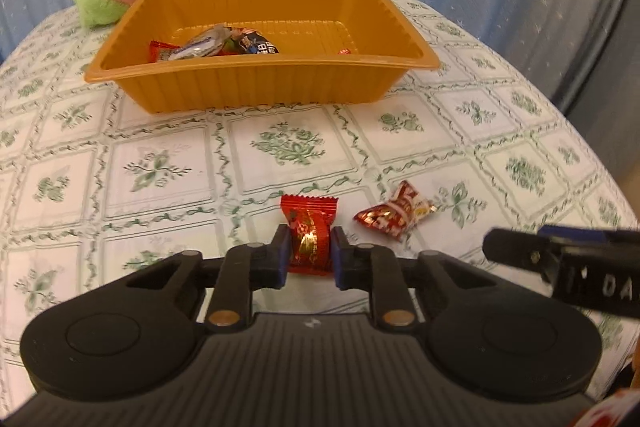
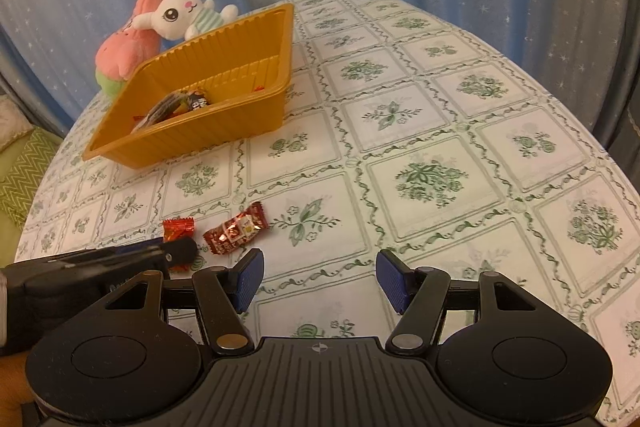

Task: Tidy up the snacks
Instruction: 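Grasp a red candy packet with the left tool while the right tool grasps a red-brown candy, then lift both held red candies toward the orange tray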

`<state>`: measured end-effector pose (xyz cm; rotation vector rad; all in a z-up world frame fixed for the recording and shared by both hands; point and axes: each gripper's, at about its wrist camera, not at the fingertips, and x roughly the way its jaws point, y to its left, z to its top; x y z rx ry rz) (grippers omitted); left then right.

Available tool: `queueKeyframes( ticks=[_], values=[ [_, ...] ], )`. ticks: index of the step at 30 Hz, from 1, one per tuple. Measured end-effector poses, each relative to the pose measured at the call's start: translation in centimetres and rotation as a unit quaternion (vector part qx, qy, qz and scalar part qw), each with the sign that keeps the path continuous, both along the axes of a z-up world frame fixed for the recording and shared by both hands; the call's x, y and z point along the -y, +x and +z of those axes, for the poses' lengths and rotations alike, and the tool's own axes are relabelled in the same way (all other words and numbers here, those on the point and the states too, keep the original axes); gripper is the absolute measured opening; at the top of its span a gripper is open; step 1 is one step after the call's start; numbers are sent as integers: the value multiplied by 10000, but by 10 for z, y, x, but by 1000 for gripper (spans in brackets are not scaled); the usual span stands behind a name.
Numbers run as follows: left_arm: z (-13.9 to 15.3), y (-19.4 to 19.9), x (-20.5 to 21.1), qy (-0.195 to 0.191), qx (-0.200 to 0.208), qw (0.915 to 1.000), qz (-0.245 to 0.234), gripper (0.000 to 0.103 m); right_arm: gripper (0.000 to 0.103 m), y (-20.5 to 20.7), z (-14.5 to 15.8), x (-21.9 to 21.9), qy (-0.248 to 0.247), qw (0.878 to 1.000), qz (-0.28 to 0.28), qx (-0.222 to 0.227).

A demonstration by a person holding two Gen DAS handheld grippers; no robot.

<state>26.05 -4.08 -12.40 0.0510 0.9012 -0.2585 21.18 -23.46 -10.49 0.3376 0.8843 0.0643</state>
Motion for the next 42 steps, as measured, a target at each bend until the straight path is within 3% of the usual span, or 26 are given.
queueKeyframes(
  ticks=[3, 10, 19, 22, 25, 27, 30, 42],
  values=[
    [4, -7, -15, 80, 82, 9999, 110, 17, 63, 5, -3, -7, 50, 9999, 112, 27],
    [10, -19, -58, -200, 35, 9974, 690, 17, 63, 18, -12, -33, 270, 9988, 390, 106],
    [12, -31, -69, -224, 114, 9962, 835, 17, 55, 43, -21, -62, 231, 9984, 430, 274],
    [9, -35, -71, -294, 73, 9957, 874, 17, 52, 51, -21, -74, -129, 9977, 578, 318],
    [7, -36, -72, -334, 30, 9952, 914, 17, 43, 56, -22, -88, -599, 9943, 810, 360],
    [7, -38, -72, -355, 20, 9951, 920, 17, 31, 55, -24, -96, -938, 9901, 952, 424],
    [7, -40, -73, -376, 24, 9948, 943, 17, 25, 51, -28, -102, -1303, 9830, 1184, 517],
    [30, -58, -74, -424, 98, 9939, 1017, 17, 23, 11, -1, -85, -1078, 9849, 1188, 646]
  ],
)
